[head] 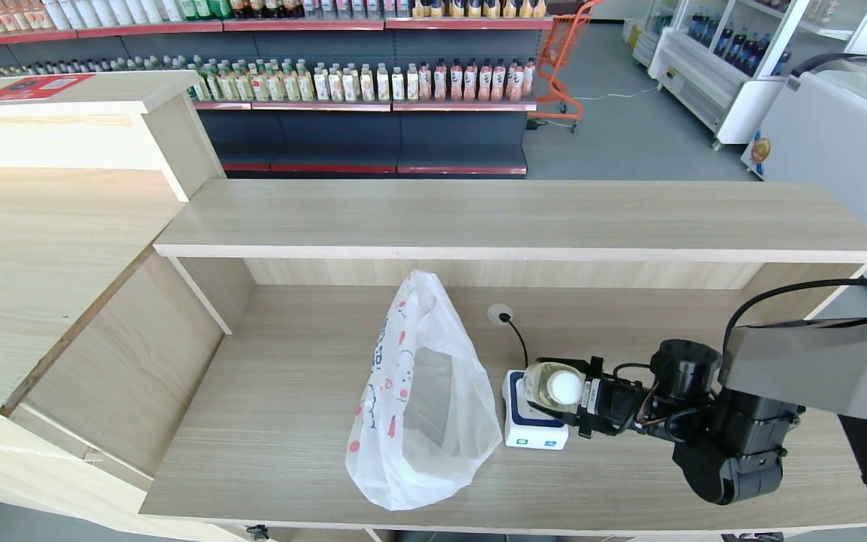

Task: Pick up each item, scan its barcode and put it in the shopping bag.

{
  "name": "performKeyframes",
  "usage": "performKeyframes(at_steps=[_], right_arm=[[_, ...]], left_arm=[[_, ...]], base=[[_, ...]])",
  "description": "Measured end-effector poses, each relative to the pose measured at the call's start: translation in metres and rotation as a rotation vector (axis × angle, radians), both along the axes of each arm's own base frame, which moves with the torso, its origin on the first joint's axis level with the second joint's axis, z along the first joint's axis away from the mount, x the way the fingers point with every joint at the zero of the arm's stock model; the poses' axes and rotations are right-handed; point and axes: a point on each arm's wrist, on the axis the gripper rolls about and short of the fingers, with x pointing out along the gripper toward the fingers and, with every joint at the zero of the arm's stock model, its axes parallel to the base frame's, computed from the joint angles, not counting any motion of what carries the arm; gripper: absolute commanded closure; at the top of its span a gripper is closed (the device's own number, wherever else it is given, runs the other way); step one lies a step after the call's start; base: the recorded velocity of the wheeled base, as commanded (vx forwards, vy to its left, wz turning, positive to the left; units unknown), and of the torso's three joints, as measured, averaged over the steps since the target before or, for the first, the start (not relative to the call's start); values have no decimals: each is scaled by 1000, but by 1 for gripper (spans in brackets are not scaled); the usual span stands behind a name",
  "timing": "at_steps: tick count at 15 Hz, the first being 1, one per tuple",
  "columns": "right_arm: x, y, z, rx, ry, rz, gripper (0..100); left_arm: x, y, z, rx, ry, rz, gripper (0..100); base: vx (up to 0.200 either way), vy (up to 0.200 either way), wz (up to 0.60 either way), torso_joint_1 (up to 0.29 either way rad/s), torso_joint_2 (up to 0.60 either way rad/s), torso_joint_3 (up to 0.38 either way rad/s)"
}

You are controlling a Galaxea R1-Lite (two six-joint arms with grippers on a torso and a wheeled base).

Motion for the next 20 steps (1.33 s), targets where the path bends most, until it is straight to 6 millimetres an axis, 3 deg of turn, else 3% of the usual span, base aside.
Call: performKeyframes(at_steps=[3,7,9,12,15,20], right_arm=[[0,-7,13,45,40,-29,100],[-18,-24,70,262,226,-144,100],[-36,-29,95,428,436,-317,100],[-47,-14,108,507,641,-413,100],[-35,10,109,525,687,-356,100],[-5,64,77,478,733,-257,100]], left_arm=[[0,0,0,0,0,0,0],[0,0,0,0,0,0,0],[0,0,0,0,0,0,0],[0,0,0,0,0,0,0],[0,0,0,0,0,0,0],[0,0,0,0,0,0,0]], base=[[0,0,0,0,0,0],[0,0,0,0,0,0],[0,0,0,0,0,0],[0,0,0,0,0,0],[0,0,0,0,0,0],[0,0,0,0,0,0]])
